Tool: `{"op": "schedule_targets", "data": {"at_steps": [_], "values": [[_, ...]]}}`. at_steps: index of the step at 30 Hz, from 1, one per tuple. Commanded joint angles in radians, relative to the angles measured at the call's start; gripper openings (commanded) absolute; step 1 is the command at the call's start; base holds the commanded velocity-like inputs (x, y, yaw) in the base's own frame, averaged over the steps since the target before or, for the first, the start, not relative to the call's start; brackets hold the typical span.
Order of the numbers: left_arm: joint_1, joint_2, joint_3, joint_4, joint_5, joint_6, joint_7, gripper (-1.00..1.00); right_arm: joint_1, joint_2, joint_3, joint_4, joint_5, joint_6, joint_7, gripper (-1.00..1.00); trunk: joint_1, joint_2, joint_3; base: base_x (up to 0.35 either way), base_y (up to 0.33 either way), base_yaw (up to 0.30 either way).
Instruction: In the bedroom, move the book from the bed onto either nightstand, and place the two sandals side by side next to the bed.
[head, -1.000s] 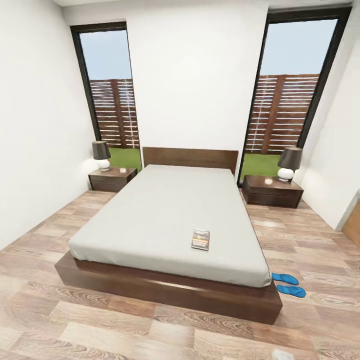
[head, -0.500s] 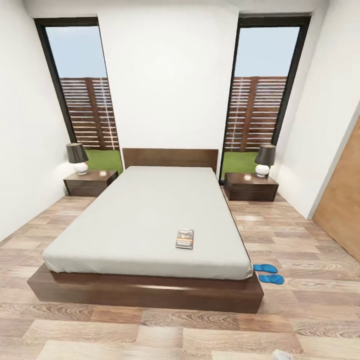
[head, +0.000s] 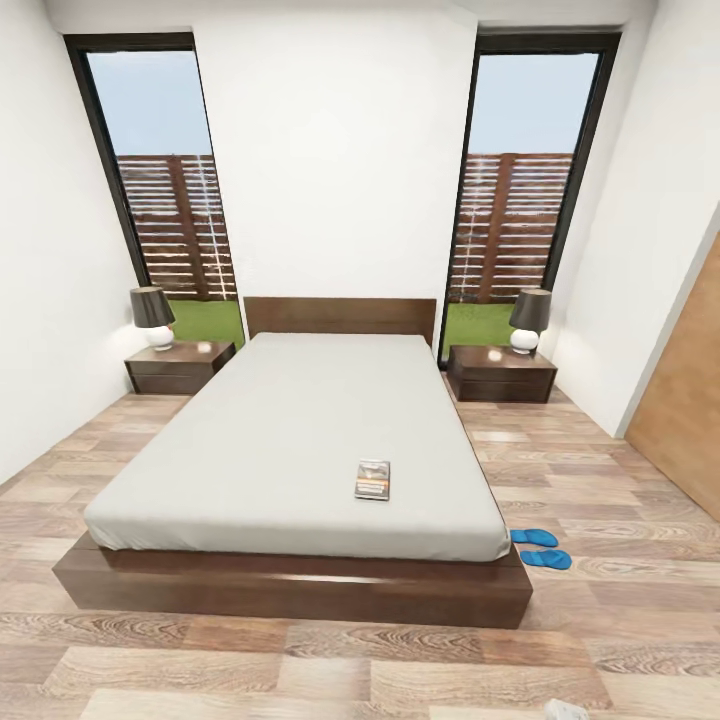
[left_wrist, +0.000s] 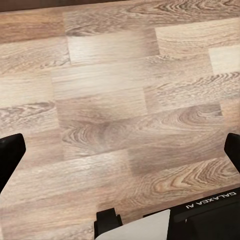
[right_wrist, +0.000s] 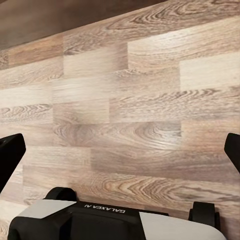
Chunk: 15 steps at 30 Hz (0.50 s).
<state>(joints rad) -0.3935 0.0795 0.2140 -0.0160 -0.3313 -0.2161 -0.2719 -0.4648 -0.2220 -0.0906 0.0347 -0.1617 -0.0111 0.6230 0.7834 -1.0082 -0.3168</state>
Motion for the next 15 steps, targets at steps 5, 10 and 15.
{"op": "schedule_targets", "data": {"at_steps": [5,10,15], "values": [[-0.001,0.0,0.009,0.001,-0.009,-0.003,-0.003,1.0,-0.002,0.0,-0.008,0.004,-0.001,-0.001,0.004,1.0,0.0,-0.001,-0.001,0.0,0.0,0.0],[-0.001,0.0,0.008,0.001,-0.009,-0.003,-0.003,1.0,-0.002,0.0,-0.008,0.004,-0.001,-0.001,0.004,1.0,0.0,-0.001,-0.001,0.0,0.0,0.0],[-0.001,0.001,0.01,0.0,-0.009,-0.003,-0.003,1.0,-0.002,0.0,-0.008,0.004,-0.001,-0.001,0.004,1.0,0.0,-0.001,-0.001,0.0,0.0,0.0]]}}
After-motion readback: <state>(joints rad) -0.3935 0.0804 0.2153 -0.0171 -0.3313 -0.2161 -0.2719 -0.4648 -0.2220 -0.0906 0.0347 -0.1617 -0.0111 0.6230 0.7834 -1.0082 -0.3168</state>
